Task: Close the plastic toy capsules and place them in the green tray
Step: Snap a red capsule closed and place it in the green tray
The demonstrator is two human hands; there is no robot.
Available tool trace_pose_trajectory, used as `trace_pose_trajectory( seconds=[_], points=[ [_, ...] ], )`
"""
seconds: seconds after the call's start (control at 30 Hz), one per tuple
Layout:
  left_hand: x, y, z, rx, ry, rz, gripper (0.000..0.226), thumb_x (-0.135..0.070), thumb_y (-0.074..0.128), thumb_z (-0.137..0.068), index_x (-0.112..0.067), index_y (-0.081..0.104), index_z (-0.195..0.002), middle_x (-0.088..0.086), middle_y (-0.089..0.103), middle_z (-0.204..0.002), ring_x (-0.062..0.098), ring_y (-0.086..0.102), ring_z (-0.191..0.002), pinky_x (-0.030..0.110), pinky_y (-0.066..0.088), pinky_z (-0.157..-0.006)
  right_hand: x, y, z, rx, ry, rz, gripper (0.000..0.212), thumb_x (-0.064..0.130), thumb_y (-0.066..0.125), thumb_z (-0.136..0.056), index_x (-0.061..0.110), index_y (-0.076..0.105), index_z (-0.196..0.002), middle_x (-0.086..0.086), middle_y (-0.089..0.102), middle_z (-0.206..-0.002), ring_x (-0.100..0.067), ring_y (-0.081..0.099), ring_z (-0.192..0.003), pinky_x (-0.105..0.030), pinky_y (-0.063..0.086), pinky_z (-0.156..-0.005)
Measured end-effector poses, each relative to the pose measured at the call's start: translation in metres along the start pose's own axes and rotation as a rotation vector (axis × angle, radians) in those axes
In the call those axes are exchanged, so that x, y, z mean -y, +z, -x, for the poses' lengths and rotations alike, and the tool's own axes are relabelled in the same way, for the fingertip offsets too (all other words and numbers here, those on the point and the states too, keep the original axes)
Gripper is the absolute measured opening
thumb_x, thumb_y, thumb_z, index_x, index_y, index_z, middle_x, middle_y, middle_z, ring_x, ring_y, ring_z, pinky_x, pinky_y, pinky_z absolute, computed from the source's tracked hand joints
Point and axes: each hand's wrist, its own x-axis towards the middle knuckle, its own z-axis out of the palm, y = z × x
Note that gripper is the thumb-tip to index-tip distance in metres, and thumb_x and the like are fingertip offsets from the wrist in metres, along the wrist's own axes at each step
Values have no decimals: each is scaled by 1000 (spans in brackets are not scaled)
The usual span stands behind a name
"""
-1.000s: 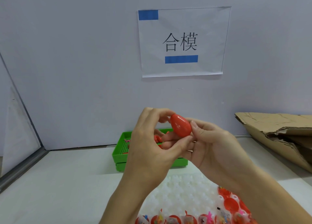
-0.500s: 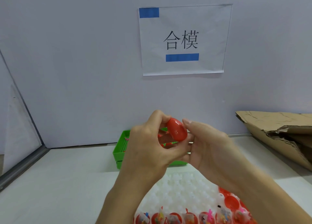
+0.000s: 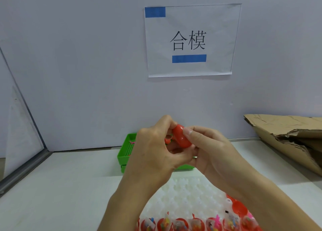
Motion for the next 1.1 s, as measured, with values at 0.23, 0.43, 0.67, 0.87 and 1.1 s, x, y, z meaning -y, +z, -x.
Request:
trace_pose_trajectory(
  seconds=[0.23, 0.43, 0.67, 0.87, 1.1],
  points=[
    [-1, -1, -1, 17, -26, -13, 28, -37, 77, -71, -39, 54, -86, -26, 65, -91, -10, 64, -78, 2, 47, -63, -2, 1, 0, -75, -68, 104, 29, 26, 61, -85, 3, 73, -100, -22, 74, -94, -31, 74, -89, -30, 57, -77],
    [1, 0, 0, 26, -22, -52, 32, -41, 74, -75, -35, 56, -101, -22, 68, -89, -9, 62, -89, 10, 51, -73, -2, 1, 0, -107, -119, 107, 22, 27, 63, -85, 11, 76, -95, -19, 74, -90, -28, 74, -83, -26, 57, -73],
    [-2, 2, -2, -1, -4, -30, 30, -41, 72, -77, -36, 61, -104, -19, 68, -89, -3, 62, -88, 18, 50, -73, 2, 1, -1, -26, -19, -77, 35, 25, 59, -84, -4, 72, -99, -31, 70, -95, -33, 72, -84, -30, 58, -70],
    [-2, 0, -1, -82, 4, -29, 29, -31, 83, -74, -31, 65, -97, -20, 69, -85, -3, 64, -85, 10, 51, -72, 5, -2, 1, 36, -6, -108, 40, 23, 56, -83, -10, 69, -102, -34, 68, -104, -34, 71, -91, -36, 60, -79],
    [-1, -3, 0, -89, 42, -48, 24, -34, 80, -72, -19, 70, -87, -15, 71, -75, -2, 67, -73, 11, 52, -65, 3, -4, 0, 58, -10, -9, 31, 21, 62, -86, 1, 75, -105, -25, 72, -108, -35, 71, -103, -32, 58, -83]
  ],
)
